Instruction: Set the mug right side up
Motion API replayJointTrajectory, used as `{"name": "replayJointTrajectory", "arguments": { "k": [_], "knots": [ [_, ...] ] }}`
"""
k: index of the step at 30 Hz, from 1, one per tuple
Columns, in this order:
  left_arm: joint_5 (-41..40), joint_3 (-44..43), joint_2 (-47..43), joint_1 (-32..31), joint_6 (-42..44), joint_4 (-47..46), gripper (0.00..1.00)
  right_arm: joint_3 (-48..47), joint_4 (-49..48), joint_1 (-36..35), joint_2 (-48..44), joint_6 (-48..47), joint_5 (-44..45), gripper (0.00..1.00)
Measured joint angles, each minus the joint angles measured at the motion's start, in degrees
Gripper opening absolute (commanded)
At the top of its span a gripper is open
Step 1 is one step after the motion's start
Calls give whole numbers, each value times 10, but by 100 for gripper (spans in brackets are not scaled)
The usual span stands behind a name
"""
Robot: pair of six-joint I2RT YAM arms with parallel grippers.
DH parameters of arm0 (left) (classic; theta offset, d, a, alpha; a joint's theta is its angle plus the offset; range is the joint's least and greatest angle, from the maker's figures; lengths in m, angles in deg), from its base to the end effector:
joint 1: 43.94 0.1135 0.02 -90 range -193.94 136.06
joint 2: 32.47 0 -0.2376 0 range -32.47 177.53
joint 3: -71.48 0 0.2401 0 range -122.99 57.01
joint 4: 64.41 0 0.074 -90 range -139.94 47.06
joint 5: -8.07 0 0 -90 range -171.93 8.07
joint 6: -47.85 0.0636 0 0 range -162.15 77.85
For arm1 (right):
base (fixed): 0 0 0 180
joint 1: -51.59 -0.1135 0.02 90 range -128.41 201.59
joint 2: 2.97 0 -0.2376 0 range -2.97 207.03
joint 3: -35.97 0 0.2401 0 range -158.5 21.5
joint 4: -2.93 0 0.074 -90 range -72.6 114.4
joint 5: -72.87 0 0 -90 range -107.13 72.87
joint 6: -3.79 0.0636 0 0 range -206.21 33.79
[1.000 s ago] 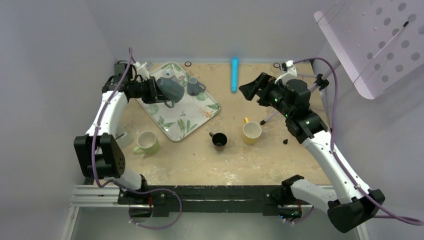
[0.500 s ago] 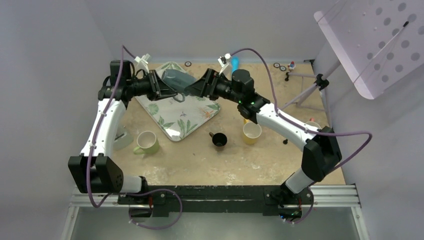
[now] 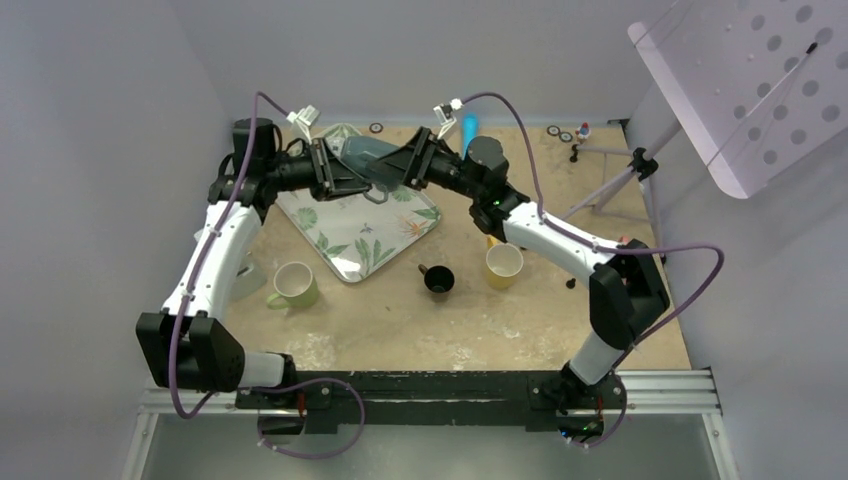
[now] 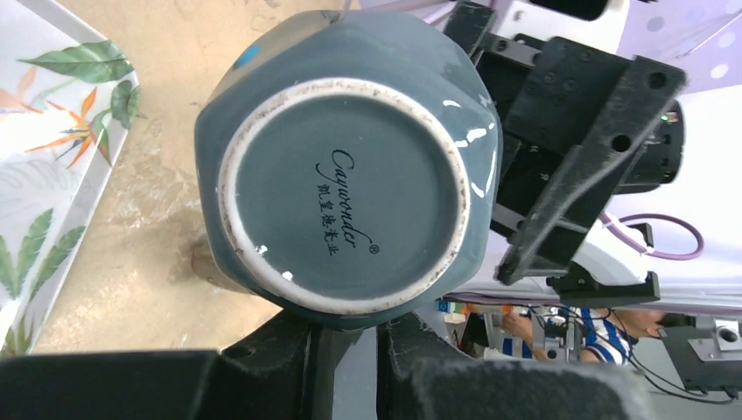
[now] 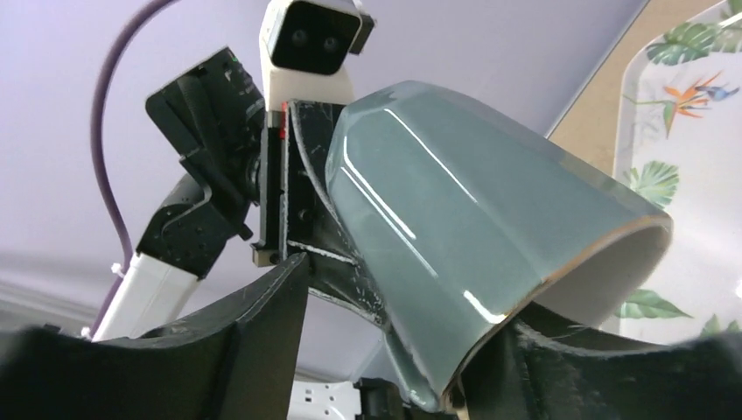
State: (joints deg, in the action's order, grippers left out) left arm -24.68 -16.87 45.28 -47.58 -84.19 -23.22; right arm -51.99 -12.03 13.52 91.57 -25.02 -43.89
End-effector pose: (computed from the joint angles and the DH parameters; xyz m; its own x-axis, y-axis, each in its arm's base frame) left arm 0.2949 -0.0724 0.3347 -0.8840 -0.3068 -0.3527 0.2220 0.3885 -0.8943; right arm 0.3025 0.2733 0.3419 -0.7344 0.4186 -0.5343 -0.5349 0.1276 0.8352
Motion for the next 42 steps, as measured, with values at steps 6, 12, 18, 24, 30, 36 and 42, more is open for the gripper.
{"name": "replayJointTrajectory", "arguments": {
  "k": [6, 12, 18, 24, 30, 36, 42],
  "knots": [
    [5, 3, 2, -12, -21, -6, 0, -8, -72, 6, 36, 17, -52, 0],
    [-14, -26, 3, -20, 65, 88, 78, -11, 0, -2, 2, -52, -35, 0],
    [-95, -82, -7, -27, 260, 204, 100, -57, 244, 0, -50, -160, 56, 0],
    [-180, -116, -19, -16, 361, 250, 100, -169, 509, -26, -51, -273, 202, 0],
    [-289, -129, 35, -14, 410, 231, 100, -223, 768, -114, -71, -290, 344, 0],
    [-387, -165, 146, -14, 414, 185, 100, -164, 897, -173, -105, -246, 389, 0],
    [-458, -212, 248, -28, 388, 157, 98, 28, 874, -193, -171, -188, 386, 0]
  ]
}}
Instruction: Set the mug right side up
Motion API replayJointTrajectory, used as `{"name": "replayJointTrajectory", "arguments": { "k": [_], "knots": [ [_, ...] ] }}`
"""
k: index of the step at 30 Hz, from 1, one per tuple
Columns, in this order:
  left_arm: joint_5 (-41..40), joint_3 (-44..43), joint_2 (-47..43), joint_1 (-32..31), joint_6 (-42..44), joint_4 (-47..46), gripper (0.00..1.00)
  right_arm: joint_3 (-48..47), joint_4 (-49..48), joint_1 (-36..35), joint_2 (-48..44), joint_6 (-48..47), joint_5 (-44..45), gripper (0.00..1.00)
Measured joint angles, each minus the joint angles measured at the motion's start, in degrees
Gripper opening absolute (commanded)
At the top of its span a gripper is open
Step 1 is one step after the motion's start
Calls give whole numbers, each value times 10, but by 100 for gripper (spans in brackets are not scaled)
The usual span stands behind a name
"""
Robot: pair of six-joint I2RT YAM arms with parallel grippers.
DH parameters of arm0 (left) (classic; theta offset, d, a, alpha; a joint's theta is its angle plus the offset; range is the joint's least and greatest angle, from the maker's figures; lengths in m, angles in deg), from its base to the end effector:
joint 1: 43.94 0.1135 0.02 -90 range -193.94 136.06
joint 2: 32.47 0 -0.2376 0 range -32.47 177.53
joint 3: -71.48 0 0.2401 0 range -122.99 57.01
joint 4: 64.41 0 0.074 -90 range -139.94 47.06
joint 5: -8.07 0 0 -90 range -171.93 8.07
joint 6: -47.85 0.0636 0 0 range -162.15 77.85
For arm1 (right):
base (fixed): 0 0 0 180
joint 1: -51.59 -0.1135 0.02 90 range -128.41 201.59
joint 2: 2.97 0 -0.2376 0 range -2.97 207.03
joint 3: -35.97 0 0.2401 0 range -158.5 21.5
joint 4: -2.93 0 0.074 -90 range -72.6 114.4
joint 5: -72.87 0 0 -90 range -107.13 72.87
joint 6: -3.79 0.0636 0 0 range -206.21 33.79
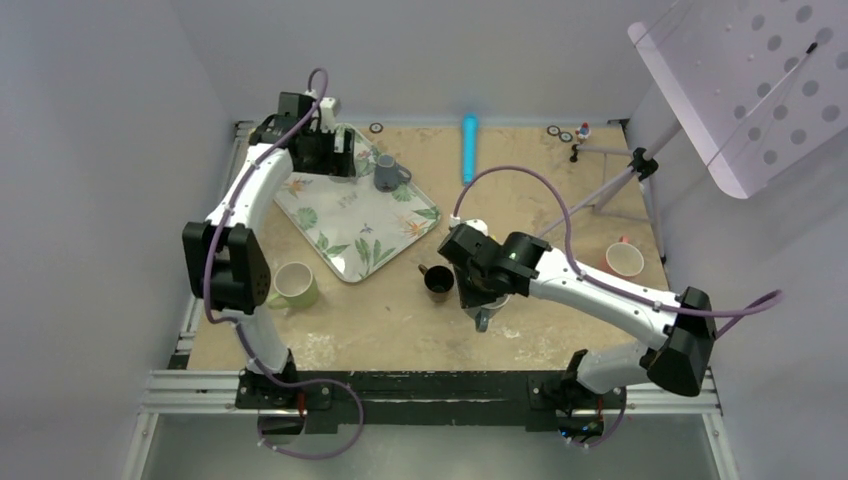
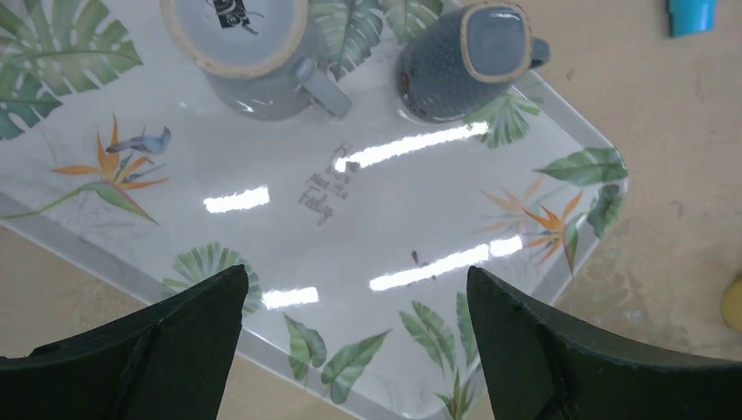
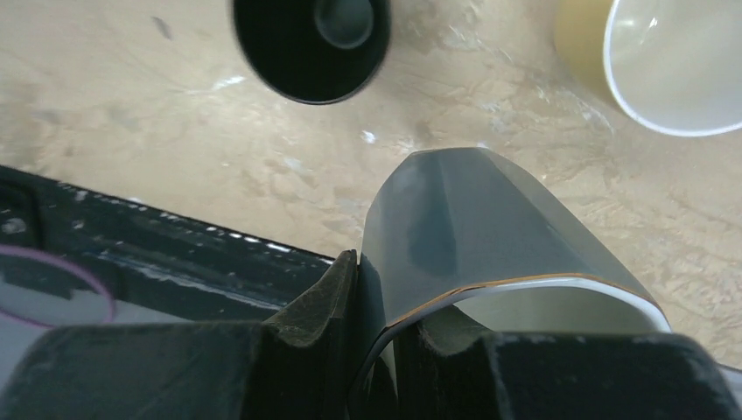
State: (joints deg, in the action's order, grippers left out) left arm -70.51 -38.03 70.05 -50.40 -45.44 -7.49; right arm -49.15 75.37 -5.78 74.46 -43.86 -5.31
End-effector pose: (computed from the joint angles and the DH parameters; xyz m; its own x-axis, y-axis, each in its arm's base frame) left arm 0.3936 -0.0572 0.2703 -0.7727 0.0309 -0.6340 0.1929 0.9630 -0.1882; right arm 0.1535 0.2156 0.2543 -0.8840 -0.1578 -0.4401 -0.2458 0.9576 0.1504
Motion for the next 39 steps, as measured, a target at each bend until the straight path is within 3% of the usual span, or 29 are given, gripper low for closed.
{"name": "replayJointTrajectory", "arguments": {
  "k": [11, 20, 23, 25, 30, 34, 39],
  "knots": [
    [-111, -72, 131, -17, -42, -42, 91, 134, -139, -21, 48, 18, 0, 0],
    [-150, -110, 191, -36, -69, -56, 88, 151, -159, -22, 59, 25, -3, 35],
    [-154, -119, 208, -39, -78, -57, 82, 150, -159, -22, 64, 28, -4, 45],
    [-158, -133, 224, -39, -85, -55, 77, 143, -152, -22, 70, 29, -4, 47],
    [-167, -162, 260, -39, -104, -49, 76, 108, -125, -23, 74, 28, 1, 51],
    [-177, -174, 273, -39, -115, -45, 63, 88, -119, -23, 70, 28, 7, 51],
    [-189, -172, 273, -35, -141, -35, 61, 87, -109, -23, 67, 26, 7, 51]
  ]
}}
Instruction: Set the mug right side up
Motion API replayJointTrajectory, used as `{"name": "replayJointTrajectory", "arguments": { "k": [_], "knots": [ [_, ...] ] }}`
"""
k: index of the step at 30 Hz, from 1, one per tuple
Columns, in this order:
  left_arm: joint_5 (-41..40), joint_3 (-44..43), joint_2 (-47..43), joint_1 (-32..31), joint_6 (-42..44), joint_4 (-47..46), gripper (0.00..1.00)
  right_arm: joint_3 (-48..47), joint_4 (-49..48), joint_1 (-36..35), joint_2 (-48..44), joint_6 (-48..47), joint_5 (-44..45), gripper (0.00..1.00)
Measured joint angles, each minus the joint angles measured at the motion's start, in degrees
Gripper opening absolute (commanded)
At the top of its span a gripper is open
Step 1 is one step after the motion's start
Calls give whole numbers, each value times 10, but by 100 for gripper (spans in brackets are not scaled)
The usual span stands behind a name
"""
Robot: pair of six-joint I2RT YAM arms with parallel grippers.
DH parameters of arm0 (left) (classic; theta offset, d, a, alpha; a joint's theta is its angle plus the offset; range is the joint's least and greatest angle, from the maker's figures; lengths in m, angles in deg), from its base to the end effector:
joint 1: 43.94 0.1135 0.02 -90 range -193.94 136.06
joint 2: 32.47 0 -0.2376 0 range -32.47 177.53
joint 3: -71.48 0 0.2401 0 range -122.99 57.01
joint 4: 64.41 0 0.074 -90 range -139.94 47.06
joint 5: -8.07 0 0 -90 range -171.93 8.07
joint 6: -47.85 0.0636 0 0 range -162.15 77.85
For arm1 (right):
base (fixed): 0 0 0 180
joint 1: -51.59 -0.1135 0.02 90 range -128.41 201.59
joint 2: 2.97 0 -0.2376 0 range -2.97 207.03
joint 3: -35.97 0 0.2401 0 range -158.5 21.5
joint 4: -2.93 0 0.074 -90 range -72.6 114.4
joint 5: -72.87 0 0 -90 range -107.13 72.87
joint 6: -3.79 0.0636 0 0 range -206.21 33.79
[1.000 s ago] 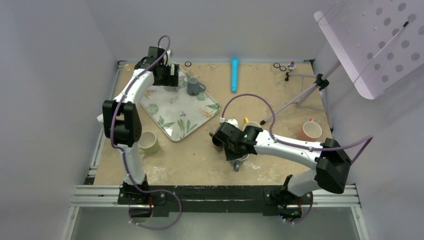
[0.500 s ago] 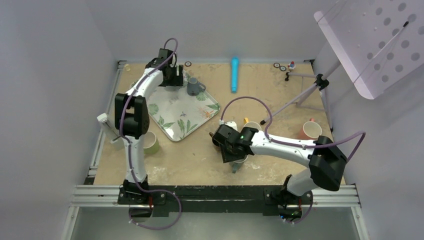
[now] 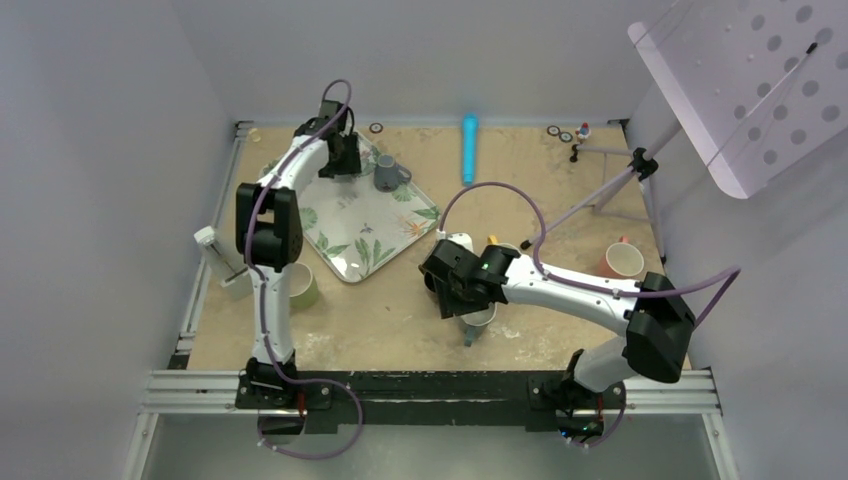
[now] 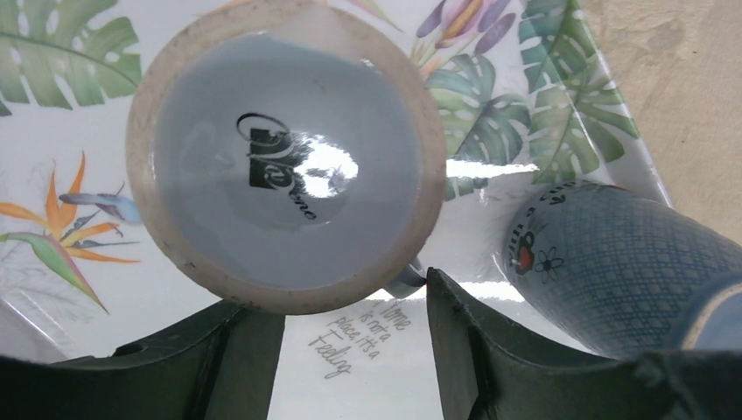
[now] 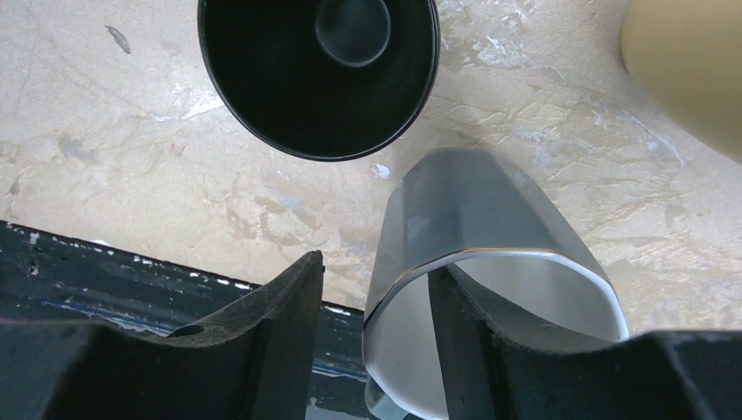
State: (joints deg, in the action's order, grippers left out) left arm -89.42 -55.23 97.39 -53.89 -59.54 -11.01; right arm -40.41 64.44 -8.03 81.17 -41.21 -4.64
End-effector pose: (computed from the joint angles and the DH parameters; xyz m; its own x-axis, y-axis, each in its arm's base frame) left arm 0.4817 -0.0761 0.1683 -0.8143 -0.1580 -0.5585 -0.1497 0.9869 -0.0610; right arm 0.1544 0.2362 0.1902 -0.9027 -0.1747 -0.3933 -0.2337 0.9664 0.1073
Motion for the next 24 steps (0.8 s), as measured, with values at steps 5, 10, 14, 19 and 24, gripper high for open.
{"name": "replayJointTrajectory", "arguments": {
  "k": [5, 10, 14, 19, 24],
  "knots": [
    [-2, 16, 0, 14, -28, 2, 49, -8, 14, 0, 0, -5, 0, 51],
    [-9, 24, 0, 26, -37, 11, 55, -23, 14, 0, -1, -9, 0, 51],
    [-5, 24, -1, 27, -34, 10, 59, -23, 14, 0, -7, -9, 0, 51],
    [3, 21, -1, 24, -30, 10, 42, -23, 14, 0, -10, -9, 0, 51],
    [12, 8, -1, 24, -26, 8, 0, -25, 16, 0, -10, -10, 0, 51]
  ]
}}
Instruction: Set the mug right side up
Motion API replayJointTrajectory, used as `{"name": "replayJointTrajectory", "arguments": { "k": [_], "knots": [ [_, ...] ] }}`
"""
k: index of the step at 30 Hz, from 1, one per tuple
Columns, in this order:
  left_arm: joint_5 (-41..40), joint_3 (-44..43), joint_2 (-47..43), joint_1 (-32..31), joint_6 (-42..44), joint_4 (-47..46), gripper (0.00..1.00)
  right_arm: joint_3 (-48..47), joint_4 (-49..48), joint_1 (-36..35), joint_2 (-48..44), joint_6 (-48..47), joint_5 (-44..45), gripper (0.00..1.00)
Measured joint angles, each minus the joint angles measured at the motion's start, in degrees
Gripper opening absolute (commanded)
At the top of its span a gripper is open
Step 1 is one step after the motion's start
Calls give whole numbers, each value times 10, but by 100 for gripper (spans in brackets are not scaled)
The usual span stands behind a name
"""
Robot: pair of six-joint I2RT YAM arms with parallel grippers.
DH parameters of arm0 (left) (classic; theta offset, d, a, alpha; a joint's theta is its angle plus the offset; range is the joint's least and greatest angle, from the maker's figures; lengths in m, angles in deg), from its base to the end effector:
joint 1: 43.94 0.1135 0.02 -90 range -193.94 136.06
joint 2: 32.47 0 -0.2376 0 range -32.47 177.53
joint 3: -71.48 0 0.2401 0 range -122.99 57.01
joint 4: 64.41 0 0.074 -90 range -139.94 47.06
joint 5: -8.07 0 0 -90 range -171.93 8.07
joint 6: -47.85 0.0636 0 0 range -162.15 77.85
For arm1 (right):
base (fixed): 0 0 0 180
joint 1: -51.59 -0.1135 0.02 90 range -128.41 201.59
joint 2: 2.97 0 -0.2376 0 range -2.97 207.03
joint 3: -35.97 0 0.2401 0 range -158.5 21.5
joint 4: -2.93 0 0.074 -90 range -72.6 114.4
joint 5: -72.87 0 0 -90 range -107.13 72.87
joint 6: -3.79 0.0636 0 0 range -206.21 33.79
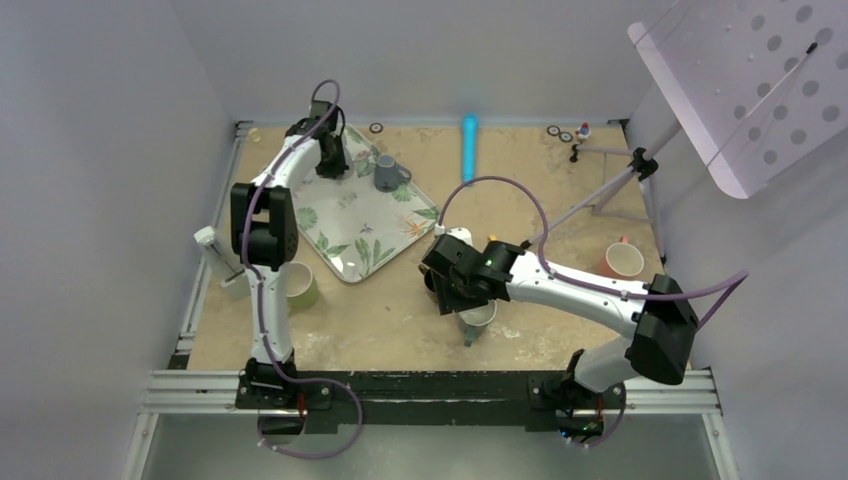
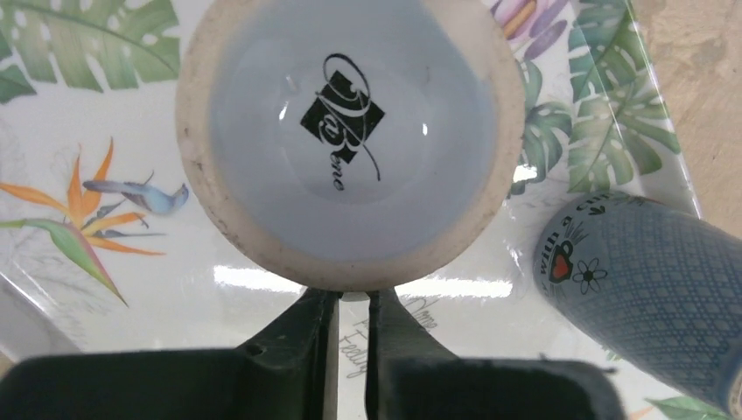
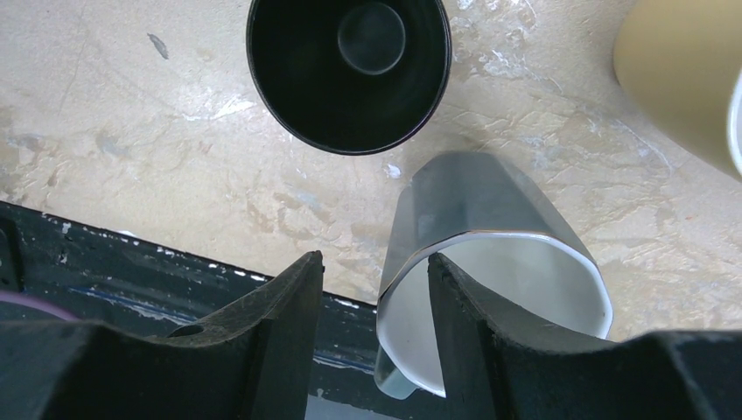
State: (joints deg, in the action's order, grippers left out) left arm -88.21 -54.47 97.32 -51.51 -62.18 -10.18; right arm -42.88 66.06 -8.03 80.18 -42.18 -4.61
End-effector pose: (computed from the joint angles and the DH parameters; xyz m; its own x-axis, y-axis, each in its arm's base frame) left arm 0.4809 -0.0569 0.1635 -0.8156 -0.2351 -0.5287 -0.2190 0.9712 -0.0939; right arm 0.1552 0.2374 0.2057 -0.8919 -0.1797 -0.4151 -0.2507 0.9602 0.1228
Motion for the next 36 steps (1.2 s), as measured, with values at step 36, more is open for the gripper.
{"name": "replayJointTrajectory", "arguments": {
  "k": [36],
  "knots": [
    [533, 161, -480, 8, -13, 67, 0, -16, -588, 143, -102, -16, -198, 84]
  ]
}}
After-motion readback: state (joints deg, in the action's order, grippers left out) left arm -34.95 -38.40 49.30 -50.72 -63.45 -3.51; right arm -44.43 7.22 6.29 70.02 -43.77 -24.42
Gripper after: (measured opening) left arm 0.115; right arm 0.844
